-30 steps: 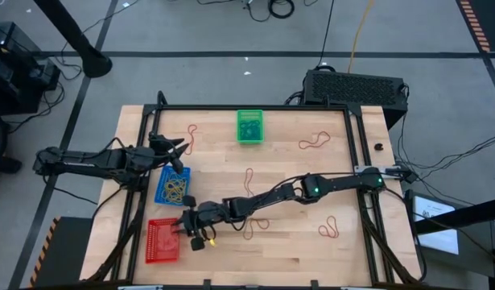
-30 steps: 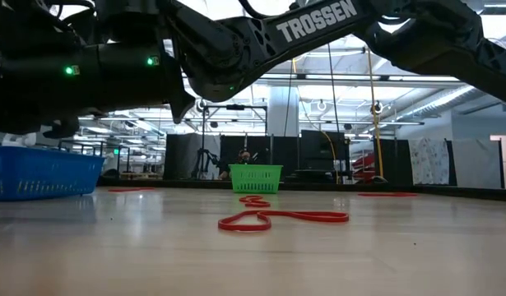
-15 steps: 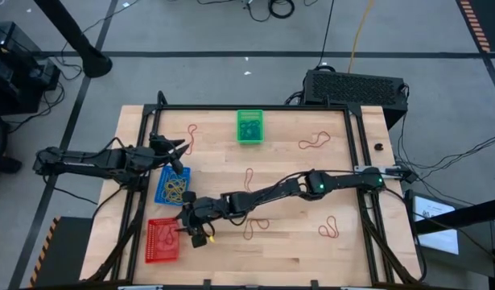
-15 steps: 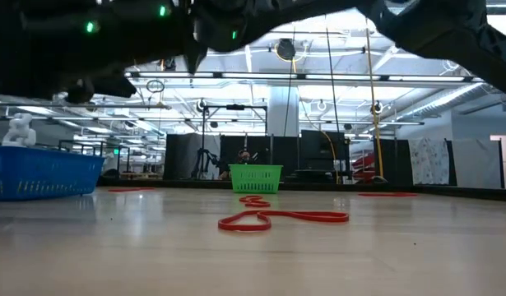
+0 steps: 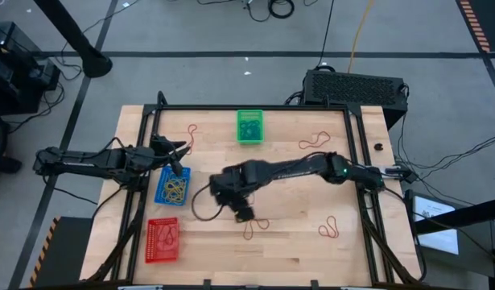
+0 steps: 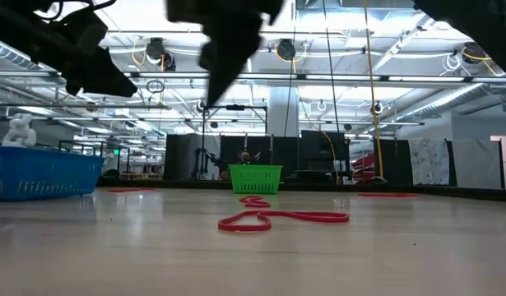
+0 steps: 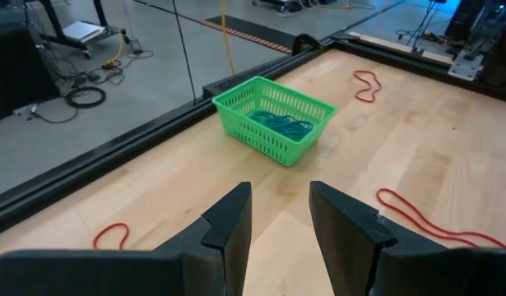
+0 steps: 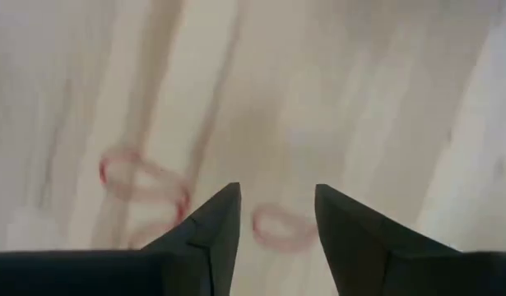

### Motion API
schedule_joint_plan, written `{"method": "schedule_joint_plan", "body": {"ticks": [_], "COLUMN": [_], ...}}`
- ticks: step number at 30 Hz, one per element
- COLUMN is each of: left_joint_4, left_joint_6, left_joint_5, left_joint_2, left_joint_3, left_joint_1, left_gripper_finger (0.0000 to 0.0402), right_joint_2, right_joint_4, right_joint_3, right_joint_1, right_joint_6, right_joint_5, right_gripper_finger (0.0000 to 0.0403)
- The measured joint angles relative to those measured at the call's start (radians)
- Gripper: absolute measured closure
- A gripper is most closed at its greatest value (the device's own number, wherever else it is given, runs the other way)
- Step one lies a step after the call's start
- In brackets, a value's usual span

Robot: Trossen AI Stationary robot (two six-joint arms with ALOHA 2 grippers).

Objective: Sort rubber bands into baskets
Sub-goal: Put the red rubber band into the red bin

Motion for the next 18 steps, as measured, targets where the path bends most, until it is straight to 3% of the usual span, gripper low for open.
{"method": "schedule_joint_plan", "body": {"ticks": [6, 18], "left_joint_4": [-0.001, -0.003], "left_joint_6": [-0.003, -0.029], "left_joint_5": [0.034, 0.077], "left_joint_2": [0.000, 0.008], "left_joint_3": [0.000, 0.000], "left_joint_1": [-0.001, -0.001], "left_gripper_finger": [0.0270, 0.0270], "right_joint_2": [-0.025, -0.023], "right_joint_4": [-0.129, 0.067], "right_joint_3": [-0.001, -0.332], "right_joint_1": [-0.050, -0.158], "right_joint_6": [0.004, -0.014], "right_joint_5": [-0.001, -0.004], "right_gripper_finger": [0.0272, 0.0289]}}
